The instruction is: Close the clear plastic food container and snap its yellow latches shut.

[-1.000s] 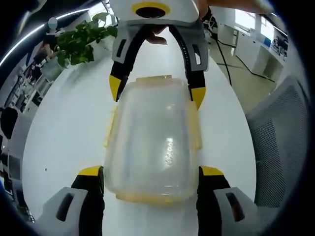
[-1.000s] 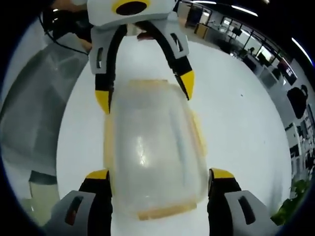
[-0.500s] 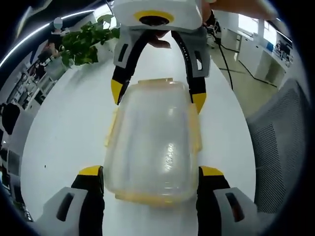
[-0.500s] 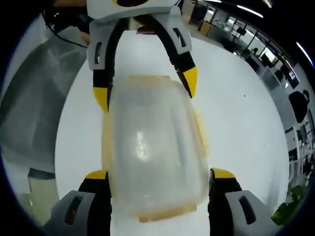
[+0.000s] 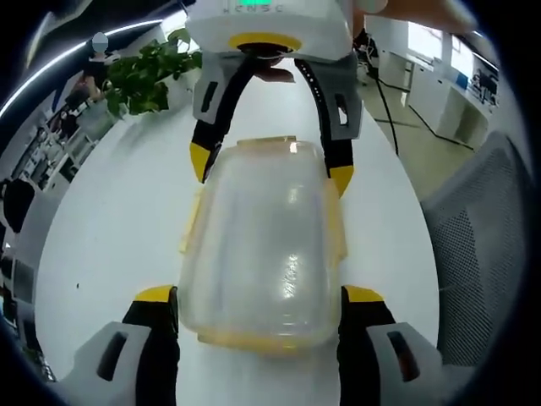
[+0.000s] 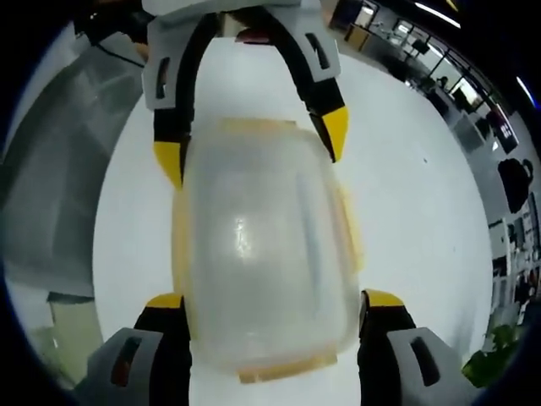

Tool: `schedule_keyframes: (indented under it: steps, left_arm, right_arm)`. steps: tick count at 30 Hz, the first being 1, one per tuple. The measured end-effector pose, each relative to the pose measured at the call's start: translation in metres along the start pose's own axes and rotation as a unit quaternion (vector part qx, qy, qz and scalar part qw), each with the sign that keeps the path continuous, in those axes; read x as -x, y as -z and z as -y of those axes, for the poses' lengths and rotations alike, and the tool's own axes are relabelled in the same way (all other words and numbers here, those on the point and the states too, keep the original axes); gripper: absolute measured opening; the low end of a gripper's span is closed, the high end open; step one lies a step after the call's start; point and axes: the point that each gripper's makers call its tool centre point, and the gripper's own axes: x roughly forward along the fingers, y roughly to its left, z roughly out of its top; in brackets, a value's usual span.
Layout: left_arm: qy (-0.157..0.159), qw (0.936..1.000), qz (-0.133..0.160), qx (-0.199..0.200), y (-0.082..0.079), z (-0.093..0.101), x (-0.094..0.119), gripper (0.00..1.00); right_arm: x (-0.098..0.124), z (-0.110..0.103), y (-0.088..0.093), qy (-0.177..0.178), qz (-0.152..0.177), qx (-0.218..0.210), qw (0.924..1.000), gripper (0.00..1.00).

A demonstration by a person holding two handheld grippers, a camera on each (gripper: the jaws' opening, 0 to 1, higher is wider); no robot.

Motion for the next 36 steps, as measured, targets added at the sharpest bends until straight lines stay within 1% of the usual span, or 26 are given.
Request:
schedule_keyframes:
  steps: [3,9,23,26,31,36]
  left_arm:
    - [0.001,1.0000,0.000,-0.002,0.003,0.000,0.003,0.77]
    - [0.003,1.0000,0.000,-0.006,0.013,0.000,0.009,0.77]
    - [0.003,0.9999,-0.007,-0.009,0.049,0.002,0.033,0.77]
    - [0.001,1.0000,-0.007,-0.006,0.056,0.003,0.038,0.77]
    - [-0.002,1.0000,-0.008,-0.003,0.070,0.003,0.047,0.77]
    - [-0.005,0.9999,-0.010,0.000,0.088,0.003,0.059,0.77]
  right_arm:
    - [-0.002,-0.001,-0.004,0.000,-0.010,-0.001,0.9999,0.82]
    - [-0.006,-0.003,-0.013,0.002,-0.018,-0.004,0.9998,0.82]
    - [-0.020,-0.015,-0.054,0.003,-0.027,-0.004,0.9996,0.82]
    - [-0.022,-0.016,-0.060,0.003,-0.032,-0.001,0.9995,0.82]
    - [-0.028,-0.019,-0.076,0.003,-0.037,0.002,0.9993,0.82]
    - [-0.035,-0.023,-0.098,0.003,-0.040,0.007,0.9992,0.82]
